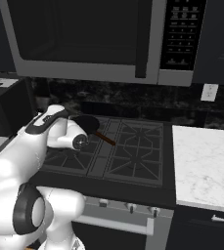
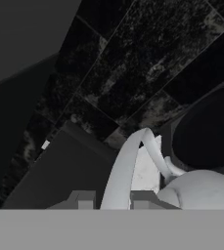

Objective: Pick the kettle from the counter and place it on a stove burner. Then turn the burner on.

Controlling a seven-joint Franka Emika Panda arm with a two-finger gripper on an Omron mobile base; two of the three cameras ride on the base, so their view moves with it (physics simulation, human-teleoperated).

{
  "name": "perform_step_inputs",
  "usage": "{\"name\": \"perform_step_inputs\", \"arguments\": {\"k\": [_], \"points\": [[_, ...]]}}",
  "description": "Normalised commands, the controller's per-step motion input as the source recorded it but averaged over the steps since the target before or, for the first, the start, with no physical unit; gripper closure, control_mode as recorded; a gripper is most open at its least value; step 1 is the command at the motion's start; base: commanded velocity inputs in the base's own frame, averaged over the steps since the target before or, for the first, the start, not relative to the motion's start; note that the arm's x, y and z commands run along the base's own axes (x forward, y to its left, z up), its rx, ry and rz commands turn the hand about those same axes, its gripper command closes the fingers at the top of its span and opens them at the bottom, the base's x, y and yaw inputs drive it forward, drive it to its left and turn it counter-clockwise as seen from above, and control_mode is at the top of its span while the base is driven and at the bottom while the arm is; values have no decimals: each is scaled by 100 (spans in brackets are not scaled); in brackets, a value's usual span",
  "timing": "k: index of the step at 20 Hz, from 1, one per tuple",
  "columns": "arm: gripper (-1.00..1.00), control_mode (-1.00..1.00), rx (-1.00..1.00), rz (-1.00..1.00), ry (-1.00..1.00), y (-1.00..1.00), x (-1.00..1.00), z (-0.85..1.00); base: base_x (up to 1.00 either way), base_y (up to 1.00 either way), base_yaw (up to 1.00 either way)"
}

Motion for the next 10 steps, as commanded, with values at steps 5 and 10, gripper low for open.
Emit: {"name": "perform_step_inputs", "arguments": {"k": [5, 10], "points": [[100, -100, 0, -2, 0, -8, 15, -25, 0, 0, 0], [100, -100, 0, -1, 0, -3, 18, -25, 0, 0, 0]]}}
